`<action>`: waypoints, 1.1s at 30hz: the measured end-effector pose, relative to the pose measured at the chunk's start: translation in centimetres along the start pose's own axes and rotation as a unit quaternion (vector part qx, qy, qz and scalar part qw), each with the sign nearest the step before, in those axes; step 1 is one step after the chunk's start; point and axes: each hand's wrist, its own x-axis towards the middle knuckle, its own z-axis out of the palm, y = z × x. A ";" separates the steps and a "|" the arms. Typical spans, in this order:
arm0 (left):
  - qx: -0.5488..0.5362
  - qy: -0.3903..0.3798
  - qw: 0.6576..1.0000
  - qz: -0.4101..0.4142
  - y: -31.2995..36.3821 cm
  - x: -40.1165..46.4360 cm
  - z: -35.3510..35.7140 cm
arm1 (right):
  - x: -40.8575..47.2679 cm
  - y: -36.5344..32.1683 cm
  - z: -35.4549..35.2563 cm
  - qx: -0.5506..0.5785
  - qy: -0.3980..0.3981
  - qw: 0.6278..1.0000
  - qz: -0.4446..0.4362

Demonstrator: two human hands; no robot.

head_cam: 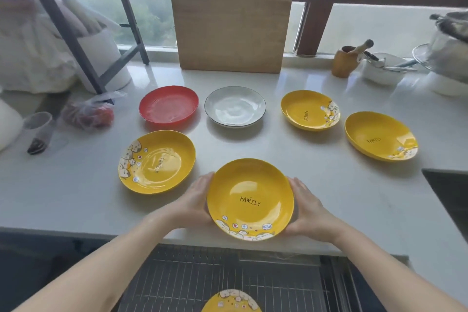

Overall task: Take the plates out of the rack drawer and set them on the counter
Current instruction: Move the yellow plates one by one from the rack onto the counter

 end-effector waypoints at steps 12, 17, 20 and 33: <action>0.017 0.042 0.999 -0.030 -0.2 4.9 -0.9 | 6.2 1.6 -2.3 -0.051 -0.037 0.998 0.012; 0.004 0.072 0.996 -0.053 -0.1 6.6 -1.2 | 8.6 1.8 -3.3 -0.065 -0.033 0.997 0.024; -0.011 0.086 0.993 -0.076 -0.1 7.1 -1.0 | 9.5 2.4 -3.4 -0.060 -0.023 0.997 0.035; 0.011 0.168 0.984 -0.067 1.0 3.0 1.4 | 4.4 3.0 -0.9 -0.032 0.025 0.999 0.036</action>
